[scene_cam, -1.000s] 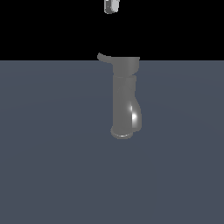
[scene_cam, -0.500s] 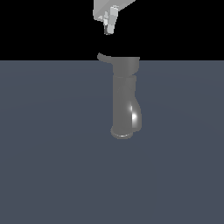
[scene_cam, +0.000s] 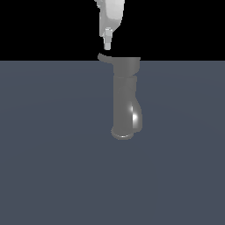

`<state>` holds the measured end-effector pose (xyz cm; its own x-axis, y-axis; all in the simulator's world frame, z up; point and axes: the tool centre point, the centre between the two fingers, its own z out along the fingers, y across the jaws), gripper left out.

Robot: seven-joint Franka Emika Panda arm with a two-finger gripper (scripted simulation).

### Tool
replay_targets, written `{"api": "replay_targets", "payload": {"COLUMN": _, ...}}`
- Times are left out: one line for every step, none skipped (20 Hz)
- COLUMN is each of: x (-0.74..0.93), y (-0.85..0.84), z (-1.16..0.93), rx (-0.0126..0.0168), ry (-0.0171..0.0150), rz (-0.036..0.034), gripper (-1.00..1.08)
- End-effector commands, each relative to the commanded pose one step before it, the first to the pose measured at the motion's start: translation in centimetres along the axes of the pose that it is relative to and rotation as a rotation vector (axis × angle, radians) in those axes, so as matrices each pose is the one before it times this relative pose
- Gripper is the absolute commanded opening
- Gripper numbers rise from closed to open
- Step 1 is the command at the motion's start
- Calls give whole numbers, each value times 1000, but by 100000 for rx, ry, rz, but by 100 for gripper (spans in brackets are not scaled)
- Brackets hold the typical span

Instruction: Turn on the faucet by rotating a designated handle.

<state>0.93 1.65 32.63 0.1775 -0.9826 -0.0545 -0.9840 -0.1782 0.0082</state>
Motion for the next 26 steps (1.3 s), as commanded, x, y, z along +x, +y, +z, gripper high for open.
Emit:
{"api": "replay_targets", "payload": {"x": 6, "y": -887, "z": 790, "rx": 264, "ry": 1360, "rz": 5509, "gripper": -100}}
{"api": "replay_targets", "payload": {"x": -19, "y": -292, "z": 276, "rx": 93, "ry": 486, "rz": 1834, "gripper": -100}}
{"api": "replay_targets", "payload": {"x": -25, "y": -269, "z": 257, "rx": 99, "ry": 460, "rz": 1701, "gripper": -100}}
{"api": "replay_targets", "payload": {"x": -30, "y": -247, "z": 238, "rx": 103, "ry": 432, "rz": 1570, "gripper": -100}}
{"api": "replay_targets", "payload": {"x": -32, "y": -225, "z": 219, "rx": 104, "ry": 403, "rz": 1441, "gripper": -100}}
{"api": "replay_targets", "payload": {"x": -34, "y": -204, "z": 200, "rx": 103, "ry": 372, "rz": 1312, "gripper": -100}}
{"api": "replay_targets", "payload": {"x": -34, "y": -183, "z": 181, "rx": 100, "ry": 340, "rz": 1184, "gripper": -100}}
{"api": "replay_targets", "payload": {"x": -34, "y": -163, "z": 162, "rx": 95, "ry": 306, "rz": 1056, "gripper": -100}}
{"api": "replay_targets", "payload": {"x": -31, "y": -142, "z": 143, "rx": 88, "ry": 272, "rz": 931, "gripper": -100}}
{"api": "replay_targets", "payload": {"x": -29, "y": -123, "z": 124, "rx": 80, "ry": 237, "rz": 805, "gripper": -100}}
{"api": "replay_targets", "payload": {"x": -26, "y": -103, "z": 105, "rx": 70, "ry": 202, "rz": 680, "gripper": -100}}
{"api": "replay_targets", "payload": {"x": -23, "y": -84, "z": 86, "rx": 59, "ry": 165, "rz": 555, "gripper": -100}}
{"api": "replay_targets", "payload": {"x": -18, "y": -65, "z": 67, "rx": 47, "ry": 129, "rz": 431, "gripper": -100}}
{"api": "replay_targets", "payload": {"x": -13, "y": -46, "z": 48, "rx": 34, "ry": 93, "rz": 308, "gripper": -100}}
{"api": "replay_targets", "payload": {"x": -10, "y": -28, "z": 29, "rx": 20, "ry": 54, "rz": 180, "gripper": -100}}
{"api": "replay_targets", "payload": {"x": -1, "y": -9, "z": 9, "rx": 7, "ry": 20, "rz": 66, "gripper": -100}}
{"api": "replay_targets", "payload": {"x": 0, "y": 0, "z": 0, "rx": 0, "ry": 0, "rz": 0, "gripper": -100}}
{"api": "replay_targets", "payload": {"x": 0, "y": 0, "z": 0, "rx": 0, "ry": 0, "rz": 0, "gripper": -100}}
{"api": "replay_targets", "payload": {"x": 0, "y": 0, "z": 0, "rx": 0, "ry": 0, "rz": 0, "gripper": -100}}
{"api": "replay_targets", "payload": {"x": -9, "y": 17, "z": 2, "rx": -38, "ry": -17, "rz": -112, "gripper": -100}}
{"api": "replay_targets", "payload": {"x": -74, "y": 258, "z": 2, "rx": 0, "ry": 0, "rz": 0, "gripper": -100}}
{"api": "replay_targets", "payload": {"x": -75, "y": 259, "z": 2, "rx": 0, "ry": 0, "rz": 0, "gripper": -100}}
{"api": "replay_targets", "payload": {"x": -75, "y": 260, "z": 2, "rx": 0, "ry": 0, "rz": 0, "gripper": -100}}
{"api": "replay_targets", "payload": {"x": -75, "y": 261, "z": 2, "rx": 0, "ry": 0, "rz": 0, "gripper": -100}}
{"api": "replay_targets", "payload": {"x": -76, "y": 262, "z": 2, "rx": 0, "ry": 0, "rz": 0, "gripper": -100}}
{"api": "replay_targets", "payload": {"x": -76, "y": 263, "z": 2, "rx": 0, "ry": 0, "rz": 0, "gripper": -100}}
